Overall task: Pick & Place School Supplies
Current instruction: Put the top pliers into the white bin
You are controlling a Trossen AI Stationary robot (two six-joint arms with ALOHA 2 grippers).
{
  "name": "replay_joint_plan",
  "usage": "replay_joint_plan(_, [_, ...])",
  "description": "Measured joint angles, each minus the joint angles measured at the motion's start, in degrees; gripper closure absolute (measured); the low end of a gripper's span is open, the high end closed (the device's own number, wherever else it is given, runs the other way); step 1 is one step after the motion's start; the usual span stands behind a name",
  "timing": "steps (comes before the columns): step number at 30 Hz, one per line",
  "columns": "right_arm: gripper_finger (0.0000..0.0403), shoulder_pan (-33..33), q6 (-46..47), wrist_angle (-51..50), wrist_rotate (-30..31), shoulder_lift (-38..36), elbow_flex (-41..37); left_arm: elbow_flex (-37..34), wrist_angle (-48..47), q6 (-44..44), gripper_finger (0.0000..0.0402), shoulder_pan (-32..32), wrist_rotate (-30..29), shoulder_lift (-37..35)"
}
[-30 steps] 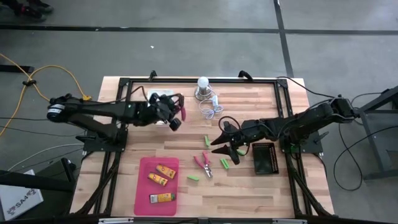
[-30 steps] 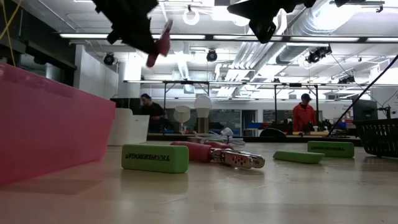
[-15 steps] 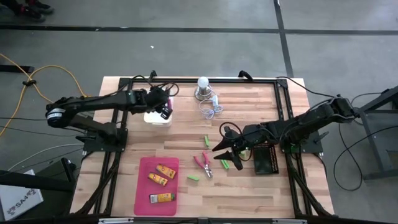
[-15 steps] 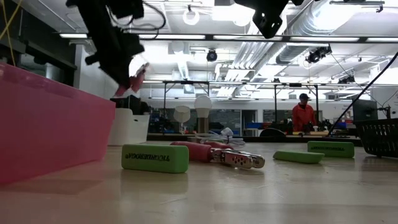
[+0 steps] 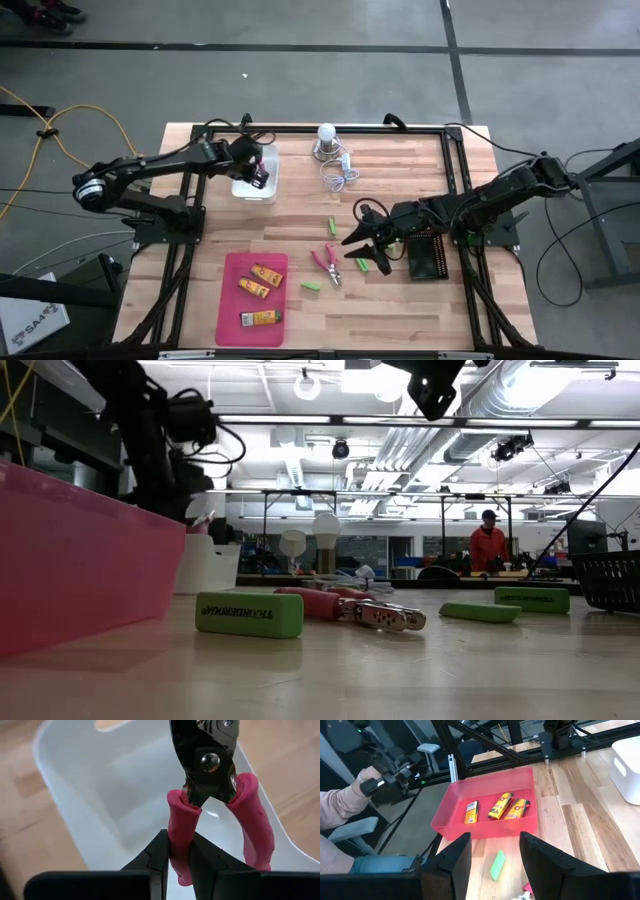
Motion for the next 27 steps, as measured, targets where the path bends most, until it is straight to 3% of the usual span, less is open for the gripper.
replay_joint_plan(10, [0.0247,0.0,0.0,0.1,0.2,0.0,0.0,-6.2,3.8,0.0,0.0356,2.6,5.6,0.4])
replay_joint_plan(27, [0.0247,0.0,0.0,0.2,1.5,0.0,0.0,-7.8,9.0,0.2,0.0329,2.6,6.6,0.4])
